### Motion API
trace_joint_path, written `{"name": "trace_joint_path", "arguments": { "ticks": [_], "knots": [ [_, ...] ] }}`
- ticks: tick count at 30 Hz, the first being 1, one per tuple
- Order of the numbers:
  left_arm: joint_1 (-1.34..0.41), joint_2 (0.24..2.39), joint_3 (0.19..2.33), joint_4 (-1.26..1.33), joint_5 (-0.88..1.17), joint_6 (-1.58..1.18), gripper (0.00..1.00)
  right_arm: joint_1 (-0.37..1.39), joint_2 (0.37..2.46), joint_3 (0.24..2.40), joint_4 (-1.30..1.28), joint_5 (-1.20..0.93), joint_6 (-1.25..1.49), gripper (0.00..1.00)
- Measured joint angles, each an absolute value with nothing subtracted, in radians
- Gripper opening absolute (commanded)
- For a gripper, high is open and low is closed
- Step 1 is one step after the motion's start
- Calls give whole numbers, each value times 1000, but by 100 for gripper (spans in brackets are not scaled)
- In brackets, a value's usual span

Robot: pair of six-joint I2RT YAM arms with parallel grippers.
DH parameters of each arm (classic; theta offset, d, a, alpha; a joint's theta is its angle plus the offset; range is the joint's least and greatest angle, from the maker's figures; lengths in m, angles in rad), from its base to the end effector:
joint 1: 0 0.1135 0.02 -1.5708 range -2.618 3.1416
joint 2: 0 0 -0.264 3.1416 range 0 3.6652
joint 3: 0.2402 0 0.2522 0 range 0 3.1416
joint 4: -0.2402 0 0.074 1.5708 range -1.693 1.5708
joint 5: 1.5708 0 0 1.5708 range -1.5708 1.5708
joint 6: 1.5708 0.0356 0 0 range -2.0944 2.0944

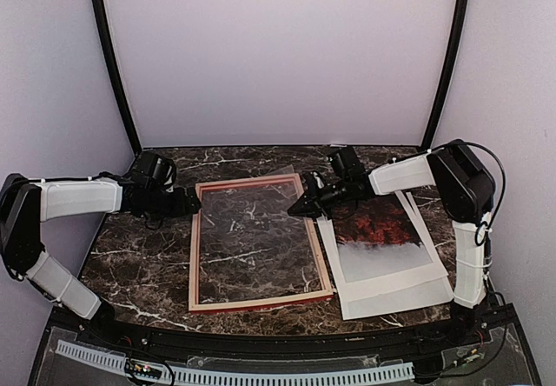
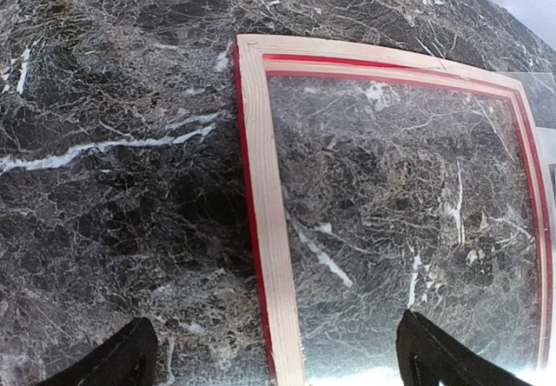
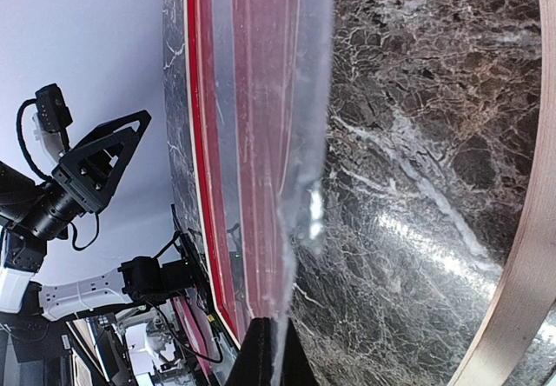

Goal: Put the photo into the frame
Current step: Place the glass panel at the frame body.

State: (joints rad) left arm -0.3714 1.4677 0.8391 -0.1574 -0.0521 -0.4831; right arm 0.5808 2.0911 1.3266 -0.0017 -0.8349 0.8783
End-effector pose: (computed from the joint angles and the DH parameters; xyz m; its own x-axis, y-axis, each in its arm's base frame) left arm 0.2836 -0.1085 0.2031 -0.7363 -0.2111 -0.6429 -0.0157 0.9552 -0.2956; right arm 0.3535 0.2635 0.1484 -0.9973 -0.0365 -0.0645 -0.0741 0.4640 0.8827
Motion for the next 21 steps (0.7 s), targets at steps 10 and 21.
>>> {"name": "trace_joint_path", "arguments": {
  "ticks": [10,21],
  "knots": [
    [-371,1468,839,-157,-57,-483,99,581,2102,1326,-4,-832,871,12],
    [-396,1457,845,-131,8,-484,99,591,2111,1345,-98,-786,811,43]
  ]
}}
